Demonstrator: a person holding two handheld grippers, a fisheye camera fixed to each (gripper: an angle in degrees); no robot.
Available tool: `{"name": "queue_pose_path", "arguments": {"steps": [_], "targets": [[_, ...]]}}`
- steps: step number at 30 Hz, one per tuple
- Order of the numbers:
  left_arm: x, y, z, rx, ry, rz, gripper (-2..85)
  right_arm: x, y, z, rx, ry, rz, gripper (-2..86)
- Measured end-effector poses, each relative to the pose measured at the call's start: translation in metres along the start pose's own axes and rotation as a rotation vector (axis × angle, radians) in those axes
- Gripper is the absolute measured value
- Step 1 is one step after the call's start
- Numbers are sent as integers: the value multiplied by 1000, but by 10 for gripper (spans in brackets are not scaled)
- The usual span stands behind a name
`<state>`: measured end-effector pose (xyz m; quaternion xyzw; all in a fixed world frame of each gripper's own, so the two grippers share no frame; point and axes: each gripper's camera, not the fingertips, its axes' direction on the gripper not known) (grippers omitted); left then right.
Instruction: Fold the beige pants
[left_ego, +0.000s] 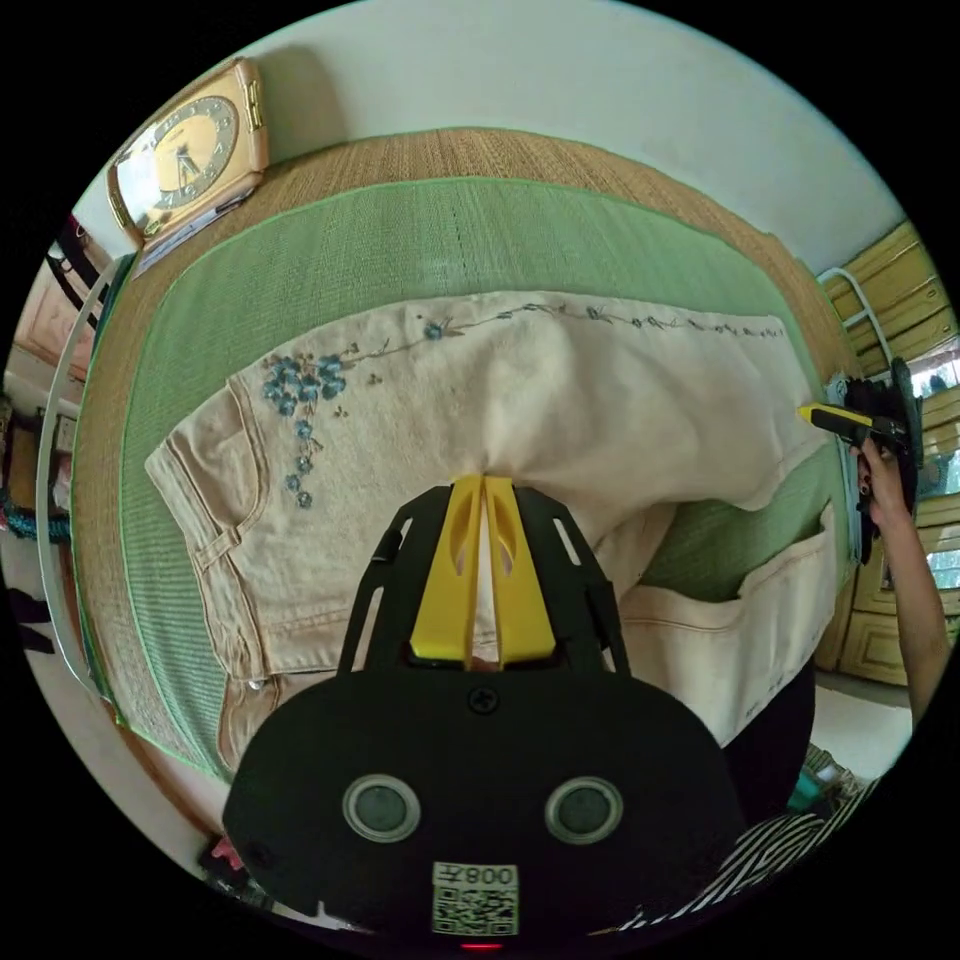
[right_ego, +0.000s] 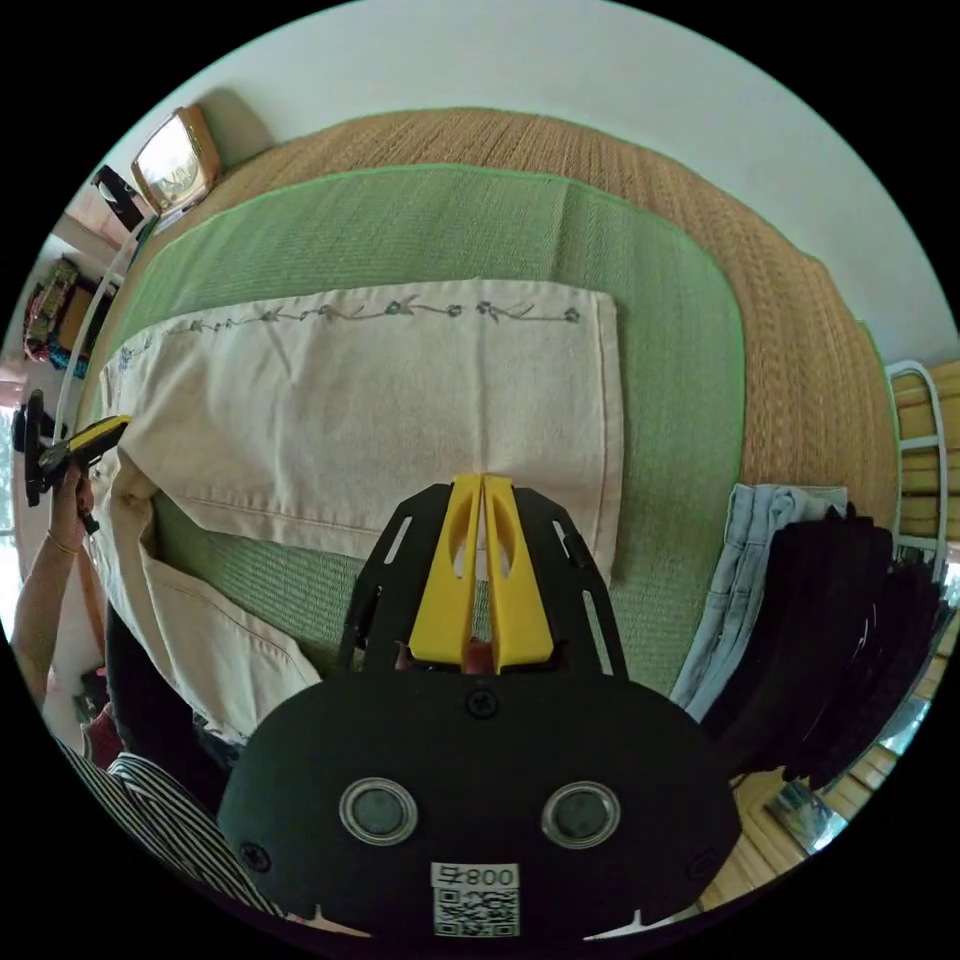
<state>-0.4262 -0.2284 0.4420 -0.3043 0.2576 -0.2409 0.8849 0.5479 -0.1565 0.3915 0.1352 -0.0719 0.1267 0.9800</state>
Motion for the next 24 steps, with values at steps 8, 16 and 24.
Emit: {"name": "queue_pose_path", "arguments": {"steps": [8,16,24], "targets": [[4,-19,-11,63,-53,71,1,10,-3,6,25,42,95,0],[52,23,-4,18,15,321,2,-15,-33,16,-12,137,52,1],[28,42,-6,-66,153,314,1,-5,-35,19,-10,65,93,1]]}}
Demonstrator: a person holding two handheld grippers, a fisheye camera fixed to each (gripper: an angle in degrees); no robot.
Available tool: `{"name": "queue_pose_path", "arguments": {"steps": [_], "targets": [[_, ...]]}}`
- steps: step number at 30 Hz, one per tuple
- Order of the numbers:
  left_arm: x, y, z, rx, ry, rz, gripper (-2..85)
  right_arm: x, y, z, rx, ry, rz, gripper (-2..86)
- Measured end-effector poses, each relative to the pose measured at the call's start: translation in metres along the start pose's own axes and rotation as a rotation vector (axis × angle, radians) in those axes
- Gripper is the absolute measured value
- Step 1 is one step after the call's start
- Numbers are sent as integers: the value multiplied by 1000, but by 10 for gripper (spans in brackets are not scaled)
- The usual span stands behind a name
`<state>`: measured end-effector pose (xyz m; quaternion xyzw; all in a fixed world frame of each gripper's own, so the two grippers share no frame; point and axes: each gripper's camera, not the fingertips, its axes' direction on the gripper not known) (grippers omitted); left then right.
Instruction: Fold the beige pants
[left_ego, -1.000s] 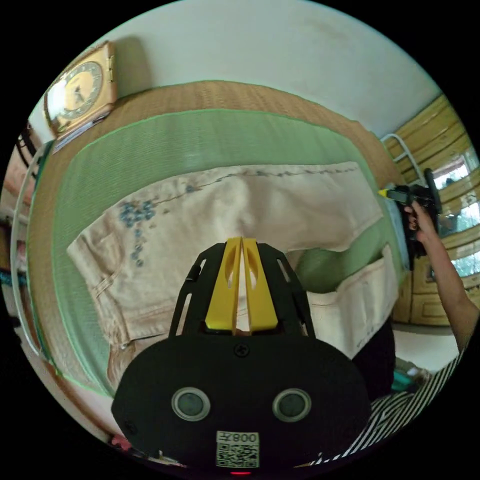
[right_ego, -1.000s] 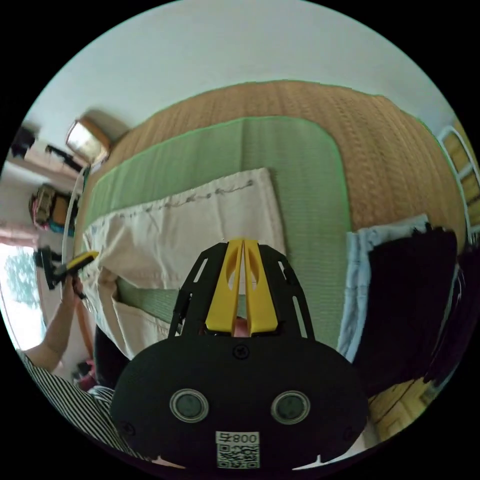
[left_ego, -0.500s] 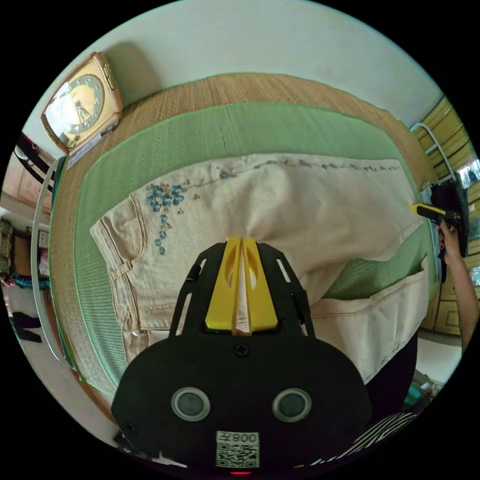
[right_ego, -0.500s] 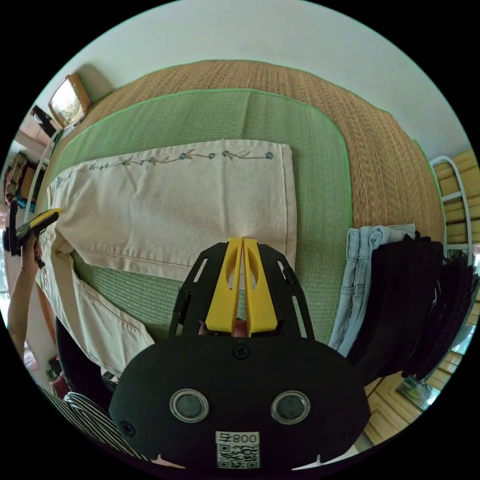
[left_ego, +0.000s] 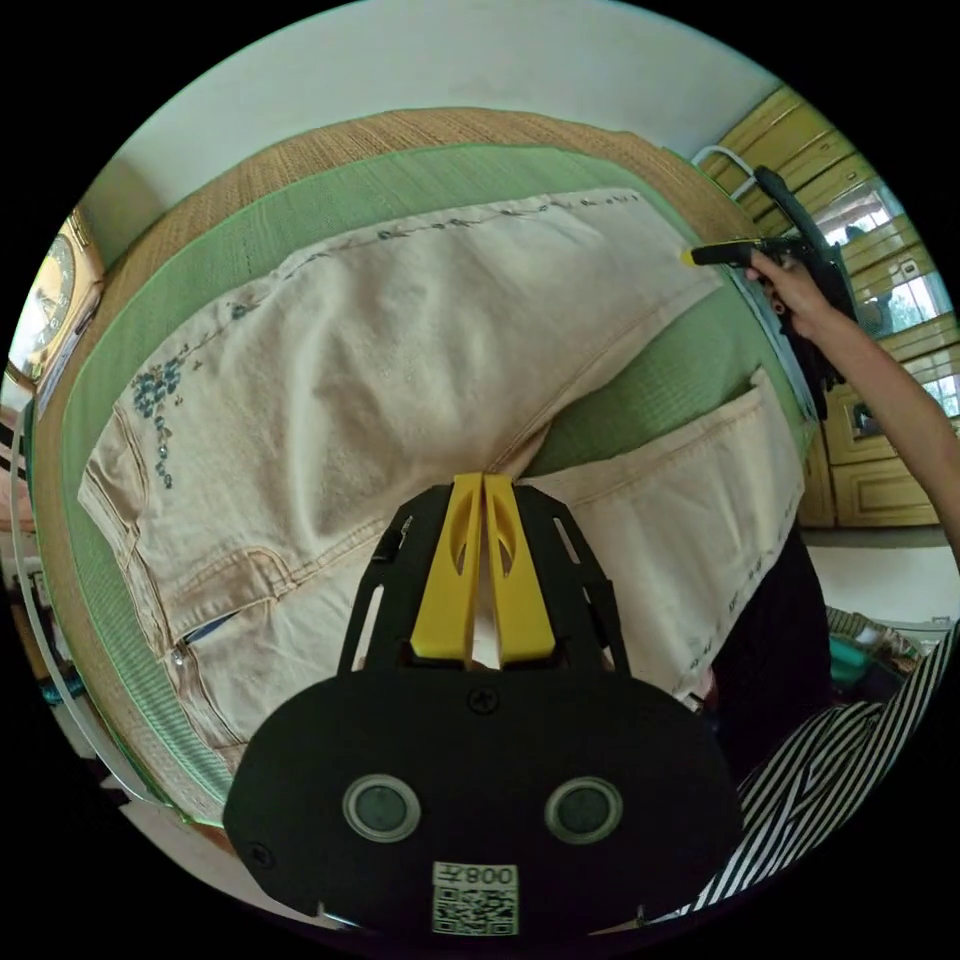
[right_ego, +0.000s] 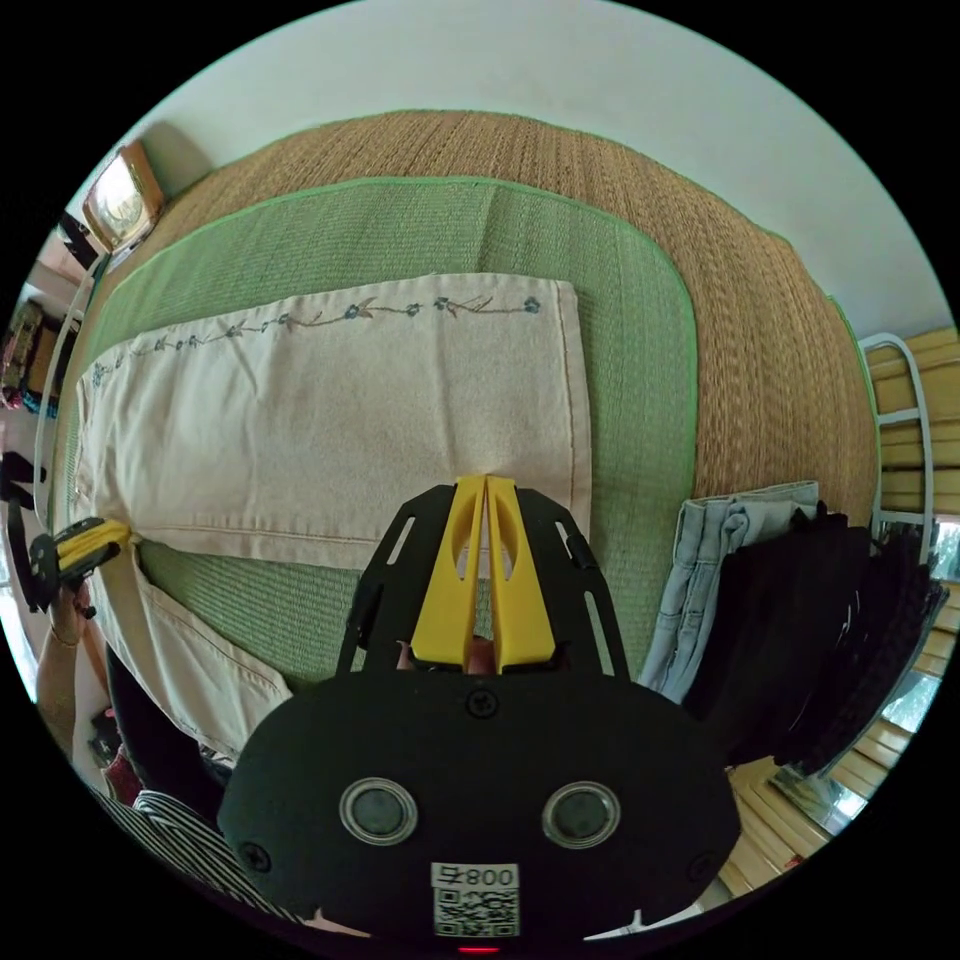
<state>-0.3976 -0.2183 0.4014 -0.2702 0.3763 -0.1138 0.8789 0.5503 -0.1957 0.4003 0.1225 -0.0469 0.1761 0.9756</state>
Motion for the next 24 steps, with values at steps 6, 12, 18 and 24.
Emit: {"name": "queue_pose_path", "arguments": {"steps": [6,12,18,24], "targets": [[-31,47,-42,129,9,-161,1,1,41,-28,104,-51,38,1],[-81,133,-56,21,-181,-399,2,-21,182,-35,94,-167,13,1],[-100,181,-51,30,-143,-536,2,-30,235,5,13,-142,55,1],[-97,189,-56,10,-148,-530,2,-14,196,10,1,-110,93,1]]}}
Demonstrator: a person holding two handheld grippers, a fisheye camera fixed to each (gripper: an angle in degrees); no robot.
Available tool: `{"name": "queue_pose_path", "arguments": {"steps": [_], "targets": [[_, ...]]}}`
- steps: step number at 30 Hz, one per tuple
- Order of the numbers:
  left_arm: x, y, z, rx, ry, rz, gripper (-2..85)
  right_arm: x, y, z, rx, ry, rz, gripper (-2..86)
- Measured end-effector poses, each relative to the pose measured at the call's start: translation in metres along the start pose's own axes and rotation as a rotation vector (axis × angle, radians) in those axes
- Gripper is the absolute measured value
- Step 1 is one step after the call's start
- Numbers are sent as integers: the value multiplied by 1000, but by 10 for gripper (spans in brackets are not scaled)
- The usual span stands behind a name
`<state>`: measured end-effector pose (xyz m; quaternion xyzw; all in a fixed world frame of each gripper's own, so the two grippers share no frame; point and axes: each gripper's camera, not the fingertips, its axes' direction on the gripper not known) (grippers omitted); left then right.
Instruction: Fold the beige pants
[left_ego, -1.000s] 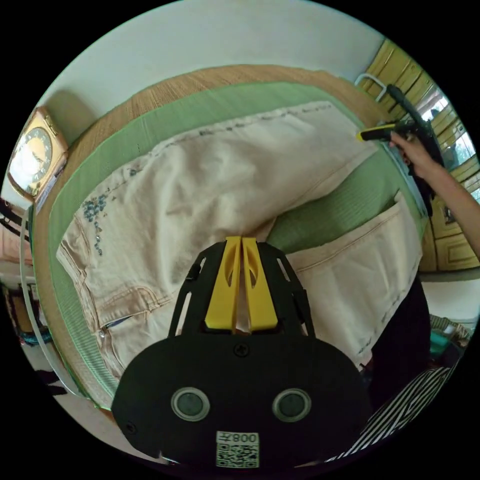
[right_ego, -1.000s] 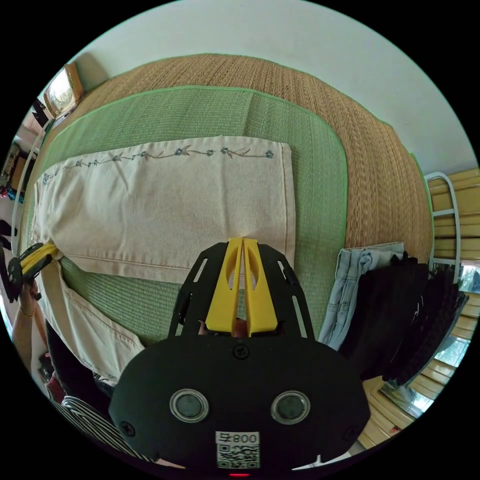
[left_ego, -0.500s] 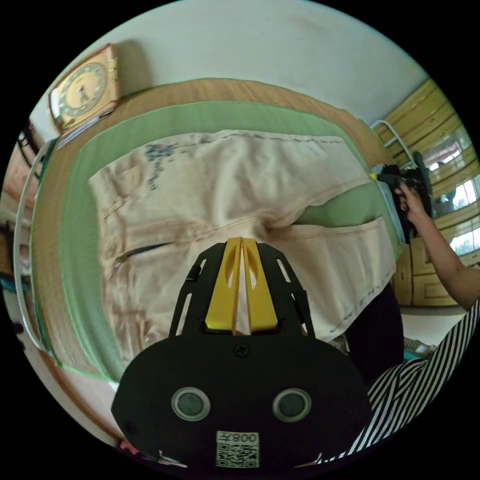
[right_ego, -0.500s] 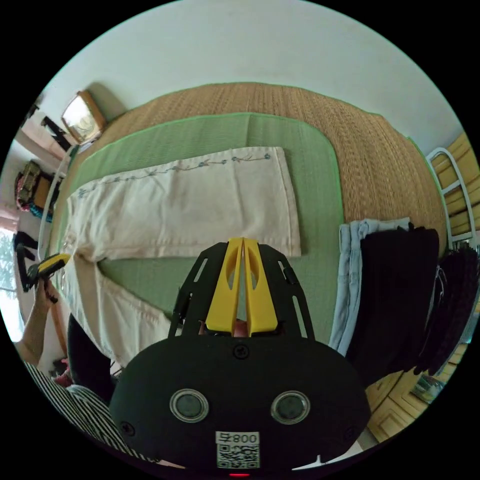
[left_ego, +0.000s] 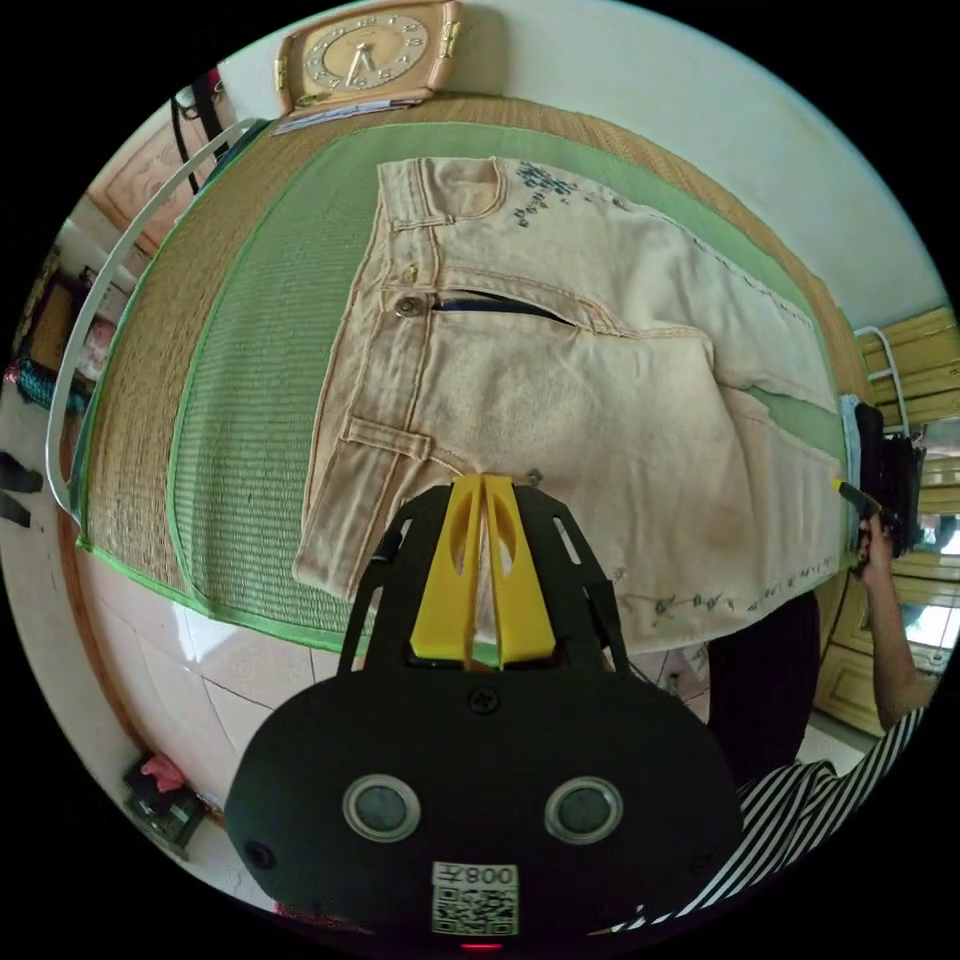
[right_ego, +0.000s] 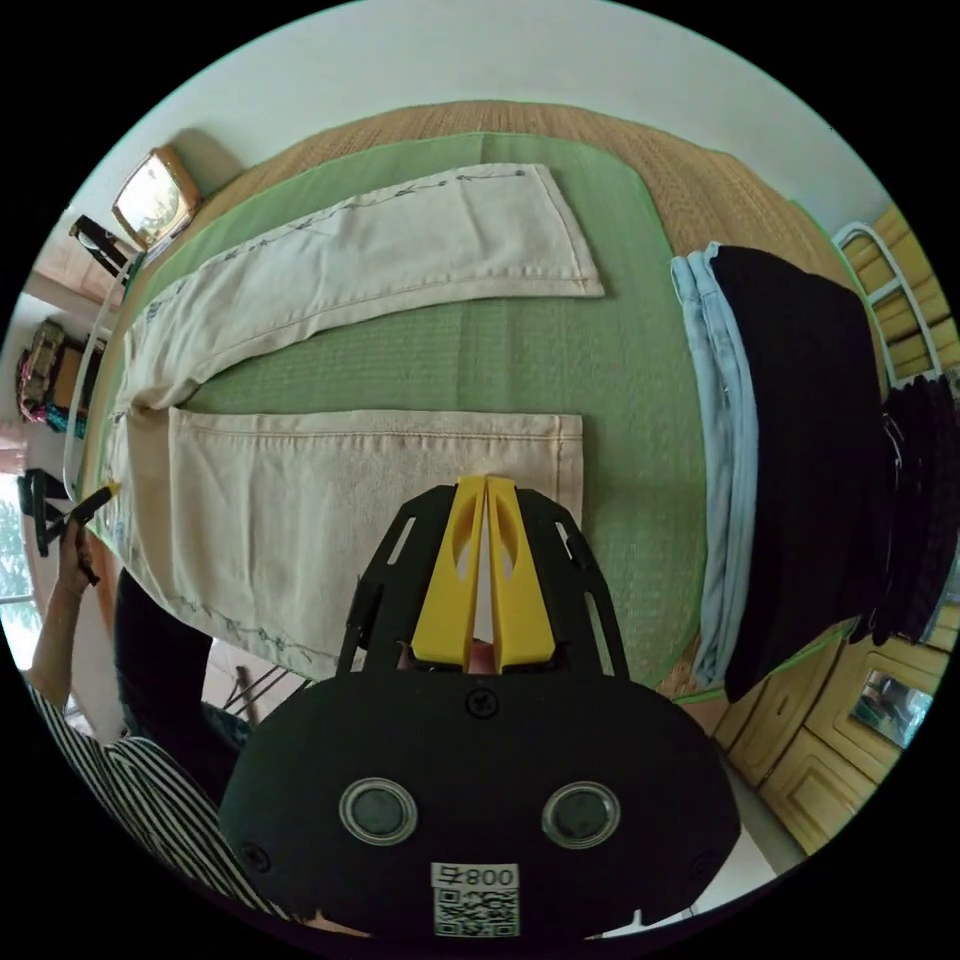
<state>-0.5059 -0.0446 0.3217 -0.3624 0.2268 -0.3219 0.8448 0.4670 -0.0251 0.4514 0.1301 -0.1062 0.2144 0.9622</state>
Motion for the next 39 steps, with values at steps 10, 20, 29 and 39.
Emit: {"name": "queue_pose_path", "arguments": {"steps": [10,20,29,39], "targets": [[-39,21,-27,126,182,-31,2,-41,1,-17,24,11,-80,1],[-68,38,-20,87,157,-86,1,-87,-7,14,-39,49,-120,1],[-26,13,-37,217,325,92,2,-200,-46,-13,85,-183,-389,1],[8,-5,-3,134,205,164,3,-278,-78,43,-1,-176,-500,2]]}}
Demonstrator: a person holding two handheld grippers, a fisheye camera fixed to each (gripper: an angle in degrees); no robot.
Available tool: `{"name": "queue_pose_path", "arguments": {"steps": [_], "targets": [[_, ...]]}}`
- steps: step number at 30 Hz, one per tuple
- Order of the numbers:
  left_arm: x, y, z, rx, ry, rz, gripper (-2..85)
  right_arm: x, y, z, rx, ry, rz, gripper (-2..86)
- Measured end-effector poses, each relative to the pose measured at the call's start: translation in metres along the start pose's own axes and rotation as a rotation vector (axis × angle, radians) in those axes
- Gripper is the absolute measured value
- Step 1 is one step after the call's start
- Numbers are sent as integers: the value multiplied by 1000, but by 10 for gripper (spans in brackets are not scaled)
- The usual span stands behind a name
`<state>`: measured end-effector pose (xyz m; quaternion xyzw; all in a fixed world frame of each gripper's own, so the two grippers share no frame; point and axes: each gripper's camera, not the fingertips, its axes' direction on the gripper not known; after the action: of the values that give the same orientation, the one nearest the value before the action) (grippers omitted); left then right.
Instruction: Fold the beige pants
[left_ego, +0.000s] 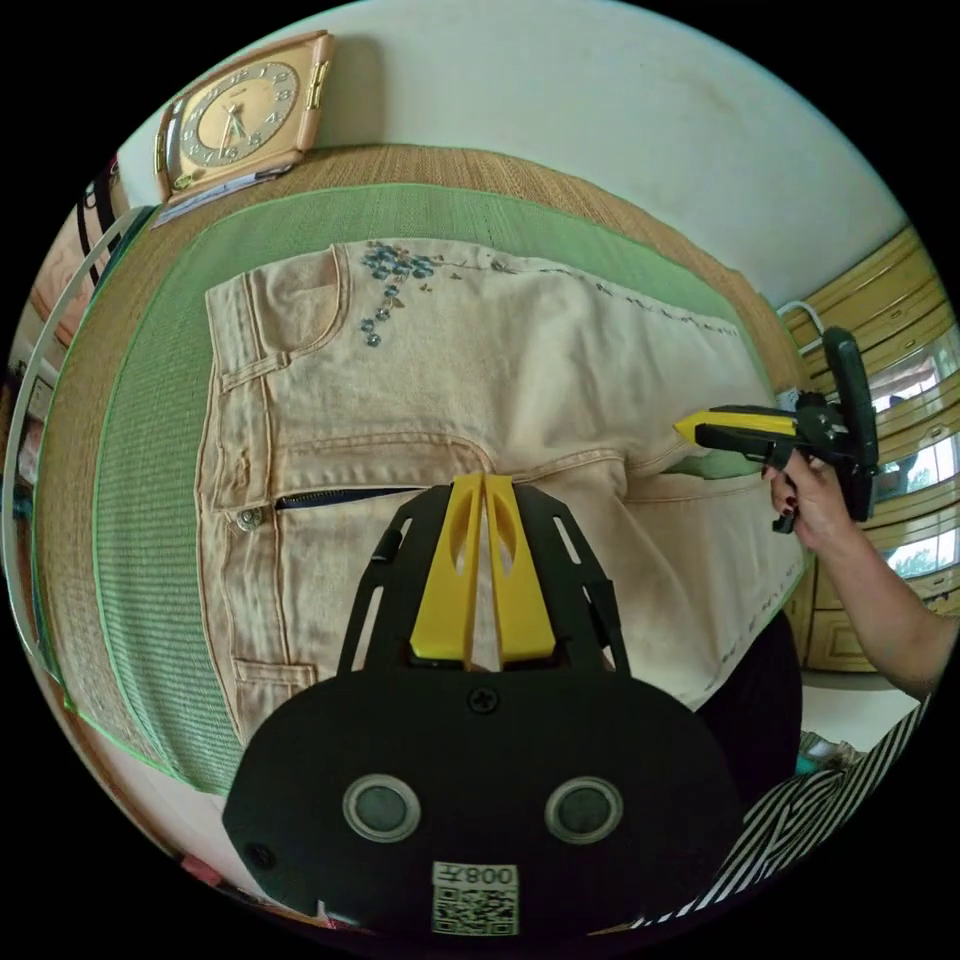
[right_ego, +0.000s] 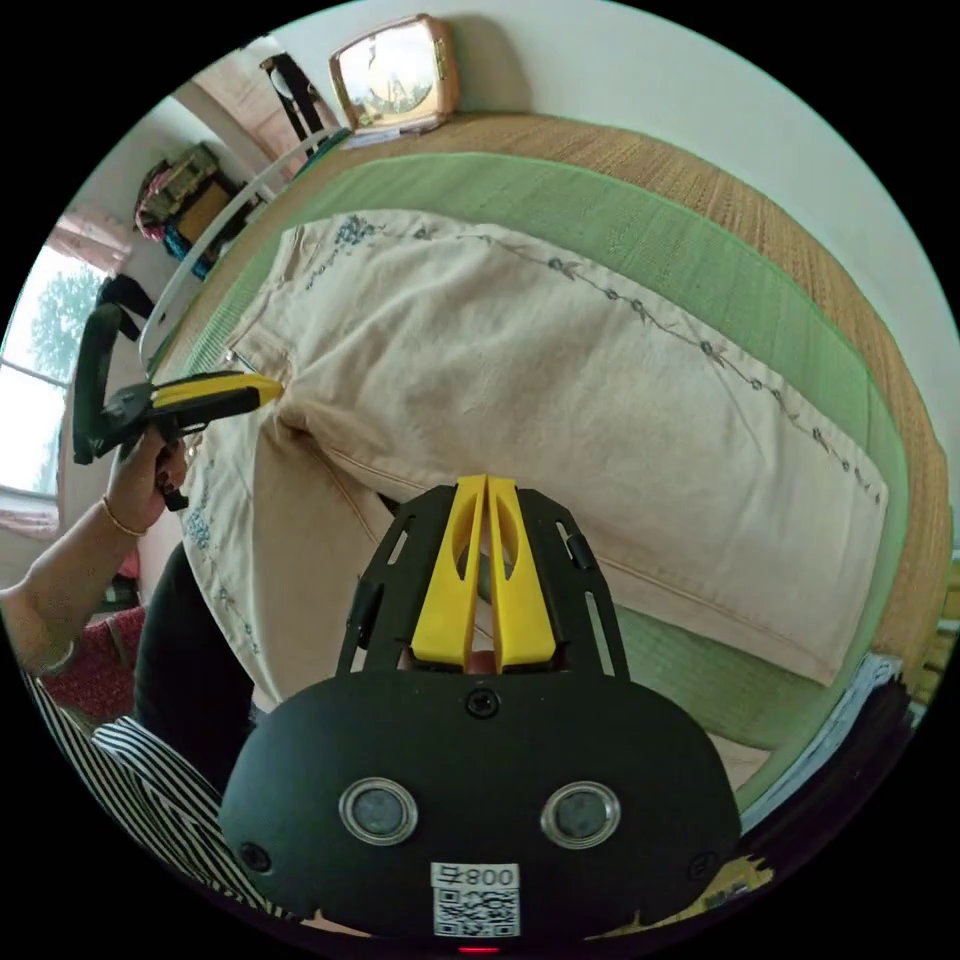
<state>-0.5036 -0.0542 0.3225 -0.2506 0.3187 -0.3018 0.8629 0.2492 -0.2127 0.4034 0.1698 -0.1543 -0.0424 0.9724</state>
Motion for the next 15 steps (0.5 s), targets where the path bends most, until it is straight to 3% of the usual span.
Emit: {"name": "queue_pose_path", "arguments": {"steps": [6,9,15], "targets": [[10,7,-1,7,-5,-11,2,14,21,-6,28,-52,9,2],[27,7,-13,94,-20,17,2,34,30,-31,107,-24,42,1],[80,-6,-2,68,-53,211,2,167,82,-81,137,176,300,1]]}}
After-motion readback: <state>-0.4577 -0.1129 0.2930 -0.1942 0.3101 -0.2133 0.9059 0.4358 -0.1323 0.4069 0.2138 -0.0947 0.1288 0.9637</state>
